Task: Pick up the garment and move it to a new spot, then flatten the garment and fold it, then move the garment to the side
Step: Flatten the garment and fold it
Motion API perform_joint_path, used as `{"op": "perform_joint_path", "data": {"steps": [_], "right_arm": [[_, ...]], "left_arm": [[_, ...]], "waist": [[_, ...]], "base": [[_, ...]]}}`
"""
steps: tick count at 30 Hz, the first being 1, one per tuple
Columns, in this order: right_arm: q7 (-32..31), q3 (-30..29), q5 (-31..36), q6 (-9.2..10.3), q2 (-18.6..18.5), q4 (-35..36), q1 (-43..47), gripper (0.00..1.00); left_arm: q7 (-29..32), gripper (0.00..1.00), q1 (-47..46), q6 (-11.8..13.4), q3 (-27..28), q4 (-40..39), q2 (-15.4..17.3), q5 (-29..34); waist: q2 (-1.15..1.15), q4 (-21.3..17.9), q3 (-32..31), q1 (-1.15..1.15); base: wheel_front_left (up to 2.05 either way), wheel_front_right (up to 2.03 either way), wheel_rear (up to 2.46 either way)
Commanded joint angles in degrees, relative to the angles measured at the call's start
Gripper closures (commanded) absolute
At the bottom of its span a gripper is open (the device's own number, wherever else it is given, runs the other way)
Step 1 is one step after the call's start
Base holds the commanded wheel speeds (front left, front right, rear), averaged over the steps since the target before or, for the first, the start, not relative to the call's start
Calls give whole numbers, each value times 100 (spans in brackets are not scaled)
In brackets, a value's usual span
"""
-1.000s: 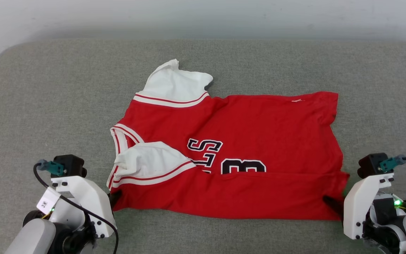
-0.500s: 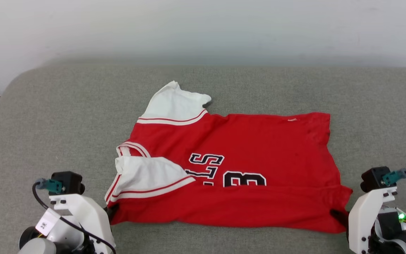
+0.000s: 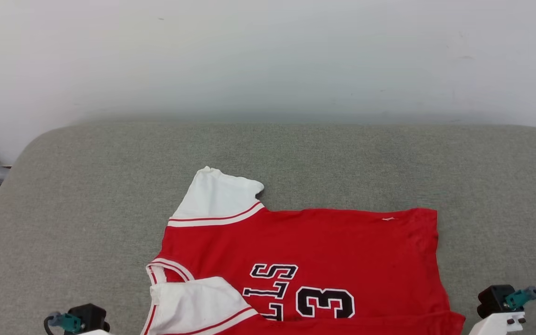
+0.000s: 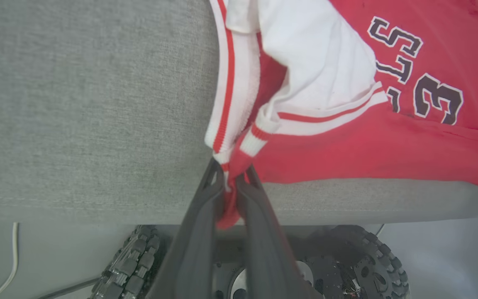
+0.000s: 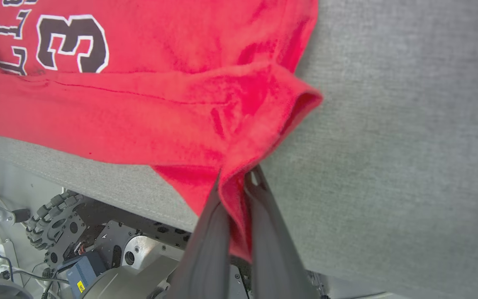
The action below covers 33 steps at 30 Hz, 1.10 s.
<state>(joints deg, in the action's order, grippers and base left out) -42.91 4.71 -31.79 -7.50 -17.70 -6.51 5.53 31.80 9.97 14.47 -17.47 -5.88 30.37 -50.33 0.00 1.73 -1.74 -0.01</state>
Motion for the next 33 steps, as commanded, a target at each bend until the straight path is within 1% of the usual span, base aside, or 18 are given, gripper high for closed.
{"op": "perform_joint_path", "data": {"steps": [1, 4, 5, 6, 7, 8, 9, 10, 14, 17, 20, 23, 27, 31, 33], "right_arm": [[32, -52, 48, 3, 56, 27, 90, 100], [105, -123, 91, 3, 181, -28, 222, 100], [147, -151, 108, 3, 210, -45, 241, 60], [177, -163, 118, 3, 232, -68, 272, 27], [234, -171, 114, 3, 261, -70, 290, 0], [289, -170, 112, 3, 278, -68, 304, 0], [384, -174, 136, 3, 280, -42, 311, 0], [500, -169, 140, 3, 286, -11, 311, 0], [1229, -225, 322, 3, 321, 152, 292, 0], [1994, -351, 562, 3, 423, 317, 186, 0], [2651, -517, 852, 3, 551, 424, 152, 0], [3185, -682, 1132, 3, 646, 559, 72, 0], [3641, -867, 1507, 3, 746, 746, -30, 0], [3863, -914, 1712, 3, 856, 966, -215, 0], [3933, -884, 1784, 3, 875, 1125, -355, 0]], "left_arm": [[-35, 100, 86, 20, 30, 54, -36, -47], [-146, 100, 93, -32, -25, 189, -121, -12], [-165, 100, 76, -48, -52, 245, -176, -46], [-181, 87, 42, -74, -65, 300, -185, -48], [-245, 53, -13, -80, -54, 344, -178, 2], [-263, 34, -40, -102, -66, 395, -205, 12], [-279, 5, -63, -133, -90, 449, -222, 24], [-310, 0, -109, -140, -93, 495, -215, 59], [-447, 0, -265, -197, -95, 591, -232, 126], [-638, 0, -393, -233, -82, 585, -224, 261], [-1006, 0, -573, -205, 13, 535, -298, 421], [-1421, 0, -753, -256, 48, 502, -374, 612], [-2020, 0, -1011, -372, 42, 532, -488, 864], [-2550, 0, -1370, -531, 81, 623, -594, 1045], [-2755, 0, -1612, -566, 113, 655, -623, 1131]], "waist": [[0, -3, -5, 1], [0, 7, 3, 1], [0, 12, 9, 1], [0, 14, 13, 1], [0, 14, 19, 1], [0, 16, 26, 1], [0, 19, 31, 1], [0, 20, 35, 1], [0, 17, 29, 1], [0, -11, 8, 1], [0, -29, -21, 1], [0, -63, -31, 1], [0, -133, 21, 1], [0, -213, 171, 1], [0, -267, 382, 1]], "base": [[0, 0, 0], [0, 0, 0], [0, 0, 0], [0, 0, 0], [0, 0, 0], [0, 0, 0], [0, 0, 0], [0, 0, 0], [0, 0, 0], [0, 0, 0], [0, 0, 0], [0, 0, 0], [0, 0, 0], [0, 0, 0], [0, 0, 0]]}}
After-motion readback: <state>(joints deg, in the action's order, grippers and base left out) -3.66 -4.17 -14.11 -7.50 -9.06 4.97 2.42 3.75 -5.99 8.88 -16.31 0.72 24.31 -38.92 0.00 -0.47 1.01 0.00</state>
